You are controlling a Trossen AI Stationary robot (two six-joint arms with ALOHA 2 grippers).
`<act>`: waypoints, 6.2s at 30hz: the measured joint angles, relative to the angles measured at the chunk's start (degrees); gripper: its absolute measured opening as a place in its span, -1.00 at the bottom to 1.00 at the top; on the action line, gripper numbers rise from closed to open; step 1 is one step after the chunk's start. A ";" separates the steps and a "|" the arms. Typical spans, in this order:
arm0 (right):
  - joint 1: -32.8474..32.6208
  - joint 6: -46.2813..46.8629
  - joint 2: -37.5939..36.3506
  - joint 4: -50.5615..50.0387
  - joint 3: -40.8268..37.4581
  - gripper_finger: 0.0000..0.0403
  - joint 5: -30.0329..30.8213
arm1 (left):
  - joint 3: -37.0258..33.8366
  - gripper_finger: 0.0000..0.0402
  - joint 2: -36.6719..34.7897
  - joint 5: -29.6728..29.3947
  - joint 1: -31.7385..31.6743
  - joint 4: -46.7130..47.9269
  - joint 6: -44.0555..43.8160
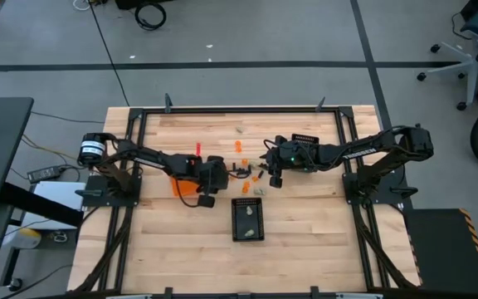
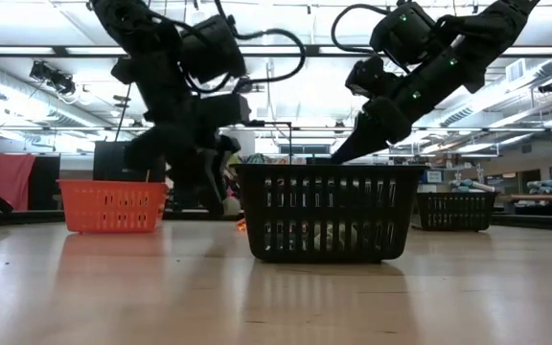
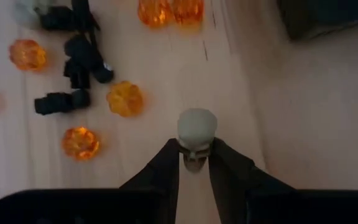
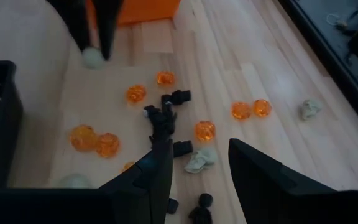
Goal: Sort Halloween decoration
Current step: Put the white skull toy into the bottom black bin, then put the black skeleton toy into the orange bin
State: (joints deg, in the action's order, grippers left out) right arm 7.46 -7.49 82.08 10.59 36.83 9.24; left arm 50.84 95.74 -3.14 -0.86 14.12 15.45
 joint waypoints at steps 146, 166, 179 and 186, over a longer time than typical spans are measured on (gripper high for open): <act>6.16 4.72 7.78 -1.23 1.87 -0.21 -1.41 | 9.12 -0.65 8.74 -1.54 -8.72 -7.77 -8.92; 6.08 4.72 7.76 -0.77 1.87 -0.21 -1.49 | 9.23 -0.81 -11.24 -1.61 -5.20 22.22 -18.60; 5.05 5.25 7.76 -0.74 1.87 -0.21 -1.89 | 7.38 -0.81 -12.26 -4.13 -1.49 40.27 -25.32; 4.87 5.37 7.76 -1.24 1.87 -0.21 -1.88 | -0.20 -0.78 -12.15 -11.46 -1.55 36.29 -25.35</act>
State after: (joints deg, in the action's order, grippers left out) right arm 12.34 -2.11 89.84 9.36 38.70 7.36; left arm 50.65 83.59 -14.60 -2.42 50.41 -9.90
